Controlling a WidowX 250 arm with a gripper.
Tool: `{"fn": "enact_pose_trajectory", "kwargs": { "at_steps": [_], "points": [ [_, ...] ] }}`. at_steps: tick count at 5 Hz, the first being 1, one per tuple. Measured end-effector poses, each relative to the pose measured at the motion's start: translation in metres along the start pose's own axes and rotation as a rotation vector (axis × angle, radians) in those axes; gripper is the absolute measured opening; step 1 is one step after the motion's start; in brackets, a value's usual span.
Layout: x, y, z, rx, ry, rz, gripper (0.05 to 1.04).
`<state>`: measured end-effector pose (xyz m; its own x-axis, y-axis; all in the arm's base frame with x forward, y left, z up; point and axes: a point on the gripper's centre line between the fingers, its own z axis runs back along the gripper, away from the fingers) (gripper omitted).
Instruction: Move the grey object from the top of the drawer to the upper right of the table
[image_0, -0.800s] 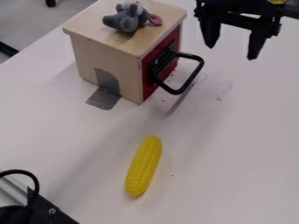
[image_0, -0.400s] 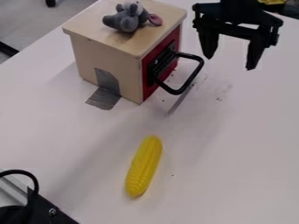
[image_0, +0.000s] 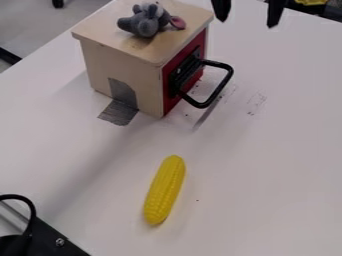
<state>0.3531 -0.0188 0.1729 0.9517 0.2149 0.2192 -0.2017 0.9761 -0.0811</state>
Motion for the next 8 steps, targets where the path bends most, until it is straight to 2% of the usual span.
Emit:
{"fn": "enact_pose_trajectory", "kwargs": {
  "at_steps": [1,2,3,5,7,8],
  "points": [
    [0.017,0.030,0.030,-0.007,-0.056,0.020,0.990],
    [0.025,0.060,0.048,-0.023,-0.070,0.043,0.990],
    [0.027,0.090,0.056,-0.013,-0.077,0.054,0.990],
    [0.021,0.114,0.031,0.023,-0.016,-0.015,0.990],
    [0.008,0.126,-0.014,0.065,0.089,-0.019,0.990],
    [-0.001,0.135,-0.042,0.098,0.183,-0.030,0.990]
  ]
}}
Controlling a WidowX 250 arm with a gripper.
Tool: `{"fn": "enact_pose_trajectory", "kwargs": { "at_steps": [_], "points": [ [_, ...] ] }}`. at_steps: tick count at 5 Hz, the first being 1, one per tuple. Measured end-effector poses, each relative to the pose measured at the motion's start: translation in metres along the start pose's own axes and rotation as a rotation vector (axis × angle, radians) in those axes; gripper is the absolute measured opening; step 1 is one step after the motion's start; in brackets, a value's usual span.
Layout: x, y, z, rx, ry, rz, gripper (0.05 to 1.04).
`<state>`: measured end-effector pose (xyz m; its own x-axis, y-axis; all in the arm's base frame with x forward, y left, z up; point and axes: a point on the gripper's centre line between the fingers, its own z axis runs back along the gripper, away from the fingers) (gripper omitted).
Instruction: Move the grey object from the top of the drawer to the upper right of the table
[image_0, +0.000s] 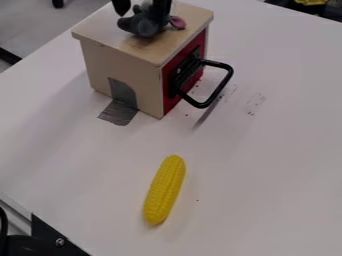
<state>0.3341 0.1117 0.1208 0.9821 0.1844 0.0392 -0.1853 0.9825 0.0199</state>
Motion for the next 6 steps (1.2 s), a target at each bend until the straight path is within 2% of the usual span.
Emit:
{"fn": "enact_pose_trajectory", "kwargs": {
  "at_steps": [1,2,3,4,5,6],
  "points": [
    [0.000,0.003,-0.016,0.016,0.051,0.009,0.947],
    [0.001,0.001,-0.019,0.015,0.057,0.004,0.748],
    [-0.001,-0.003,-0.014,0.010,0.036,0.005,0.545],
    [0.003,-0.016,-0.008,-0.022,0.016,0.024,0.448],
    [0.021,-0.056,0.013,-0.062,-0.051,0.007,0.439],
    [0.035,-0.113,0.019,-0.100,-0.083,-0.032,0.439]
  ]
}}
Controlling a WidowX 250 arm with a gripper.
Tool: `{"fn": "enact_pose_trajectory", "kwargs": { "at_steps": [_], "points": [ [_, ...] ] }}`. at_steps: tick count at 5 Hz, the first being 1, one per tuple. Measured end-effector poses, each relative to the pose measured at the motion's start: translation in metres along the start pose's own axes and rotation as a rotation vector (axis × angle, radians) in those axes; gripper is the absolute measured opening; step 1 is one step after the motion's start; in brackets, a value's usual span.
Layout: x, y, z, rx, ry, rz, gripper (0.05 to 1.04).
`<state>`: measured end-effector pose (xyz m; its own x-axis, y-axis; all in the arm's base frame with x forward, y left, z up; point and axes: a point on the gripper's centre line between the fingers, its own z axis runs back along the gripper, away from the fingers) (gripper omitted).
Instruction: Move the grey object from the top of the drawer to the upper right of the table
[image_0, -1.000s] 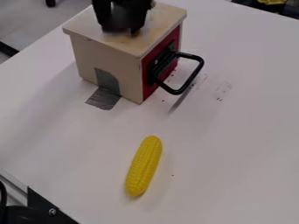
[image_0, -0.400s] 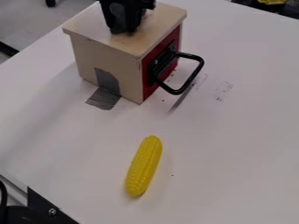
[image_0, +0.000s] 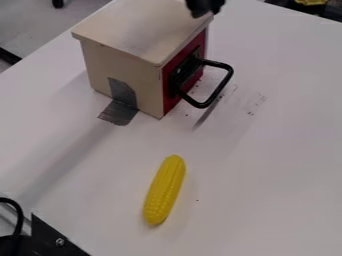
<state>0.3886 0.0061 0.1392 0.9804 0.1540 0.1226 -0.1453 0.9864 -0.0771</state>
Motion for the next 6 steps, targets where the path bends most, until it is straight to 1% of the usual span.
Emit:
{"fn": "enact_pose_trajectory", "kwargs": {
  "at_steps": [1,2,3,4,5,6],
  "points": [
    [0.003,-0.047,-0.025,0.009,0.013,-0.013,0.439],
    [0.003,-0.073,-0.050,0.046,-0.002,-0.025,0.439],
    [0.009,-0.077,-0.080,0.061,0.002,0.000,0.439],
    [0.018,-0.083,-0.094,0.048,0.010,0.008,0.439],
    [0.017,-0.084,-0.102,0.047,0.039,0.026,0.520],
    [0.016,-0.087,-0.102,0.033,0.044,0.021,0.827]
  ]
}}
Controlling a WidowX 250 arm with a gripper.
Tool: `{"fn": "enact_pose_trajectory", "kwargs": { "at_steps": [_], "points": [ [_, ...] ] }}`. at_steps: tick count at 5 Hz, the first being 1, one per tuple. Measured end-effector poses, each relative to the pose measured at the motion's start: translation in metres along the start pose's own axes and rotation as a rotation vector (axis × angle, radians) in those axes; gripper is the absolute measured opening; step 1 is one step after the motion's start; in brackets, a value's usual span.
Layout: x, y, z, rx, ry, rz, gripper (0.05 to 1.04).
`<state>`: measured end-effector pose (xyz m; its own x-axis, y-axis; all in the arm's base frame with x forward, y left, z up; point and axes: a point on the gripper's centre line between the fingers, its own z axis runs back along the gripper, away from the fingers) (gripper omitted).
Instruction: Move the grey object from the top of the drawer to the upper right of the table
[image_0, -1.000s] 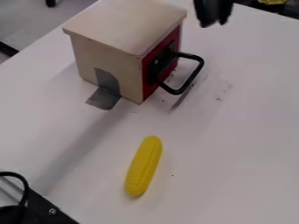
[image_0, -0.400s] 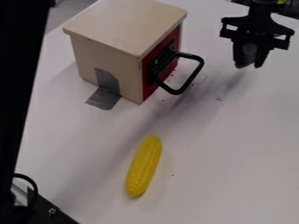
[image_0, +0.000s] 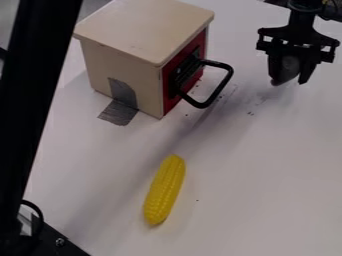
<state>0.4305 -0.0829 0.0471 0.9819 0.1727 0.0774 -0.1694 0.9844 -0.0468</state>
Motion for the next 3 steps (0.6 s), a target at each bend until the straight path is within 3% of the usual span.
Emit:
{"fn": "enact_pose_trajectory", "kwargs": {
  "at_steps": [1,2,3],
  "points": [
    [-0.002,0.001,-0.002,0.006,0.013,-0.017,1.007],
    [-0.004,0.003,0.015,0.006,-0.012,-0.024,1.000],
    [-0.003,0.001,0.062,-0.034,-0.090,-0.023,1.000]
  ]
}}
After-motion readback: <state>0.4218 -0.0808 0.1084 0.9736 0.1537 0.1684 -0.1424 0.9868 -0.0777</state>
